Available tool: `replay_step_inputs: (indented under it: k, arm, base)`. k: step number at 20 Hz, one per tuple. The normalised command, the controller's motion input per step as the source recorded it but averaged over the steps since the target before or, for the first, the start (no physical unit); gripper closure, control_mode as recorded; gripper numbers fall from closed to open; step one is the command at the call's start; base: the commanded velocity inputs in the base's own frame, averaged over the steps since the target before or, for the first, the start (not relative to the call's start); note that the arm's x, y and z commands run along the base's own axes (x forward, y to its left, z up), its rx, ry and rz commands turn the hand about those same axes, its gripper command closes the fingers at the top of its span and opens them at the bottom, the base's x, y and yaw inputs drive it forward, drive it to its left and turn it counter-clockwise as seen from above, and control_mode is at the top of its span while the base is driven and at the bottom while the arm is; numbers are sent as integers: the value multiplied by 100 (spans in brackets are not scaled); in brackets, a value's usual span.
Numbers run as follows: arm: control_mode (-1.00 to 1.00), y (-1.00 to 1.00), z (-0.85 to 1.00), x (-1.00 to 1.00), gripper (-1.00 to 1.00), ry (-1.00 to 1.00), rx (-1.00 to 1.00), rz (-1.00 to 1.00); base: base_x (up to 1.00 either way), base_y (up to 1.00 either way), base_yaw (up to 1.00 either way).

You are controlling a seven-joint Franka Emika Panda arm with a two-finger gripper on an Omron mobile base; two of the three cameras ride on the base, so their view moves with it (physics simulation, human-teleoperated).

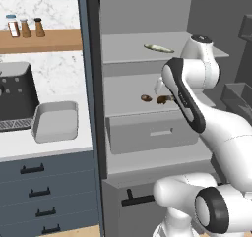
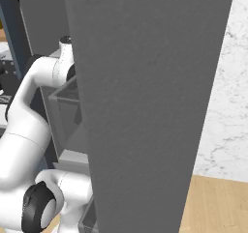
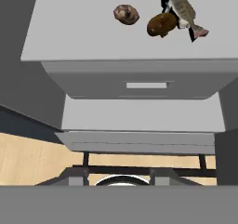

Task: Place one mushroom and one fish in each tupperware on the nearby counter, to pack two identical lunches.

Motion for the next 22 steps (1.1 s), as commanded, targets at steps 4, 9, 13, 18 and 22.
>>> replay_step_inputs:
  k: [4,9,13,18,22]
  arm:
    - [-100,0,0,-2,-100,0,0,0]
    - [-100,0,-20,0,-100,-11,-2,-1]
    - [-100,0,-62,2,-100,-21,-10,-8]
    - [-100,0,-68,3,-100,-26,-10,-10]
    - [-100,-8,-21,0,-100,-9,-3,-11]
  base:
    - [0,0,0]
    - [0,0,0]
    - [0,0,0]
    - [0,0,0]
    - [0,0,0]
